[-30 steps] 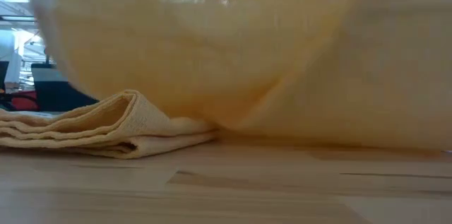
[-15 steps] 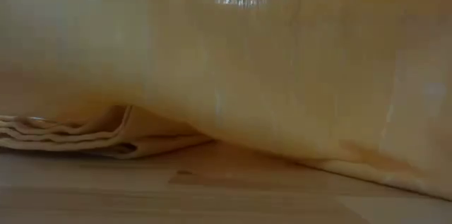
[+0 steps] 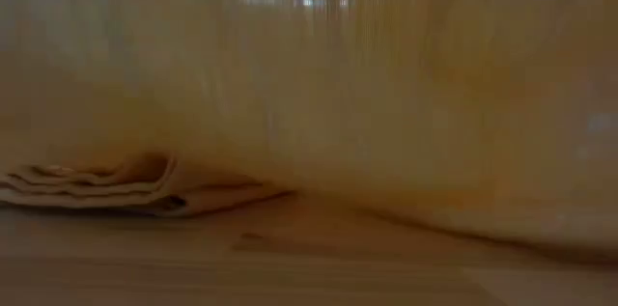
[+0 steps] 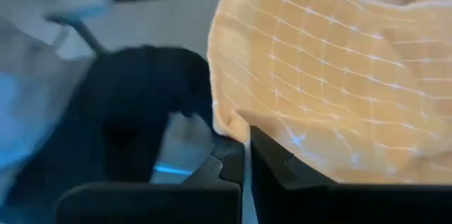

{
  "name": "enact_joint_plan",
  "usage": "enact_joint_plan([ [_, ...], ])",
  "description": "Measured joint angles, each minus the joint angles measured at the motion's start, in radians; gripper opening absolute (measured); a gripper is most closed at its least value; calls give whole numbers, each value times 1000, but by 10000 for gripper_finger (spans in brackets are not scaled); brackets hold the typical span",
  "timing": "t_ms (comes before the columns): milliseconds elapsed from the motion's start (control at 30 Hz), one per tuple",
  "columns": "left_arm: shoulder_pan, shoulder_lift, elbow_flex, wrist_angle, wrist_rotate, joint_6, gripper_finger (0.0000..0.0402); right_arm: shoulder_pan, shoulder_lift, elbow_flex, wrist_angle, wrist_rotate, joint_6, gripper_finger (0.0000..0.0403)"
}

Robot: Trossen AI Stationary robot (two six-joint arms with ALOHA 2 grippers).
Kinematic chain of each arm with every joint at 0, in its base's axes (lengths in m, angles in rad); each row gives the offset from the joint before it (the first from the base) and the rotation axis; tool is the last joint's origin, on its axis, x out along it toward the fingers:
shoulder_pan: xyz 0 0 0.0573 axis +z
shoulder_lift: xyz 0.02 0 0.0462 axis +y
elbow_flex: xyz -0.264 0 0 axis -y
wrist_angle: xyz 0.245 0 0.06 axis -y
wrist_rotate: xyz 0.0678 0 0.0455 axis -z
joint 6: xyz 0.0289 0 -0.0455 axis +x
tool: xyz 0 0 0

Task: Fold towel
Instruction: Fold the orange pattern towel

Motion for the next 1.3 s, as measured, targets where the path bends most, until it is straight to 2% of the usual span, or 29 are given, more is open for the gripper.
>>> enact_joint_plan([
  [167, -23, -37, 2, 155, 6, 185, 5, 27, -3, 55, 12, -6, -8, 12],
  [333, -28, -37, 1, 190, 15, 236, 5, 68, -3, 67, 10, 15, 38, 12],
  [533, -32, -37, 1, 271, -1, 376, 5, 80, -3, 67, -19, 78, 8, 12],
  [667, -32, -38, 1, 250, -67, 440, 5, 75, -3, 58, -111, 135, 5, 12],
  [767, -20, -38, 1, 134, -158, 408, 5, 62, -2, 56, -251, 198, 48, 12],
  [967, 35, -38, 1, -278, -310, 119, 5, 20, -1, 33, -551, 305, 245, 12],
  [1033, 60, -38, 1, -444, -324, -5, 5, 0, -2, 15, -634, 308, 335, 12],
  [1167, 122, -39, -15, -738, -325, -259, 5, -42, -10, -79, -633, 300, 372, 12],
  [1300, 198, -52, -67, -687, -328, -137, 5, -101, -16, -178, -633, 223, 399, 12],
])
